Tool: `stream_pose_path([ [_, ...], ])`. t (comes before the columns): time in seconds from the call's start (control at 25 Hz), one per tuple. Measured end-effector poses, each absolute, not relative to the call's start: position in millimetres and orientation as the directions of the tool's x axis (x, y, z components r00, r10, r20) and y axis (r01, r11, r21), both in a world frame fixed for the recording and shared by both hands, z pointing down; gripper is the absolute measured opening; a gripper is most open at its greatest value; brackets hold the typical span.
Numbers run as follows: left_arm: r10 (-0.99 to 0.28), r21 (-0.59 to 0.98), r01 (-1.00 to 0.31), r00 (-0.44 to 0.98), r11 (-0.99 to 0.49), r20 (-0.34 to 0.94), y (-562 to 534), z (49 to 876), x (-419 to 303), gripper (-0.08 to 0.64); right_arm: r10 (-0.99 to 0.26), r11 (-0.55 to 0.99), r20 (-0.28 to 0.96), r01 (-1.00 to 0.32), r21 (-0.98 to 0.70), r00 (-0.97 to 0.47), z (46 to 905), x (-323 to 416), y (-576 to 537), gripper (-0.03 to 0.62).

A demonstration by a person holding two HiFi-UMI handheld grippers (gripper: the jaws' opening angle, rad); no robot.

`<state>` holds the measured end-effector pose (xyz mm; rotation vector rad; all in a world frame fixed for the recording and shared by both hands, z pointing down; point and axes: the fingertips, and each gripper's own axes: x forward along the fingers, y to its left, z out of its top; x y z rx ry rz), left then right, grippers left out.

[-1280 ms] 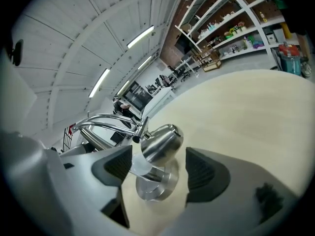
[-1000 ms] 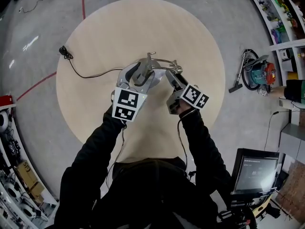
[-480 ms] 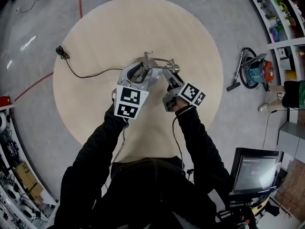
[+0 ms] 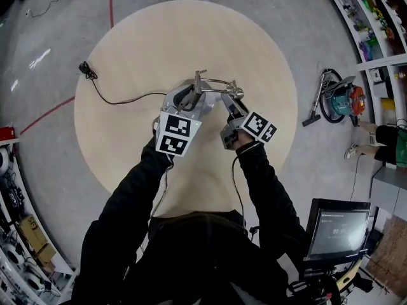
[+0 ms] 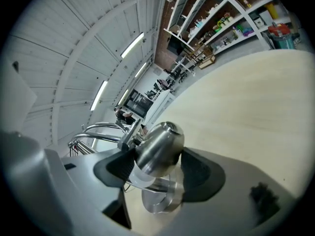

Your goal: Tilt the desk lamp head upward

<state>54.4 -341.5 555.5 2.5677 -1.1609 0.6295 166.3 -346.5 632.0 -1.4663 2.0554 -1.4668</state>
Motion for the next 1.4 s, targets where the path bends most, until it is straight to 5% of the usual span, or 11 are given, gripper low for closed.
stream_pose_path([
  [1.4,-0.634,0.107,-0.757,0.608,-0.645,0.478,-346,572,60,0.135,-0.849,0.074,0.433,-0.88,-0.47,-0.303,565,225,-357,0.305],
])
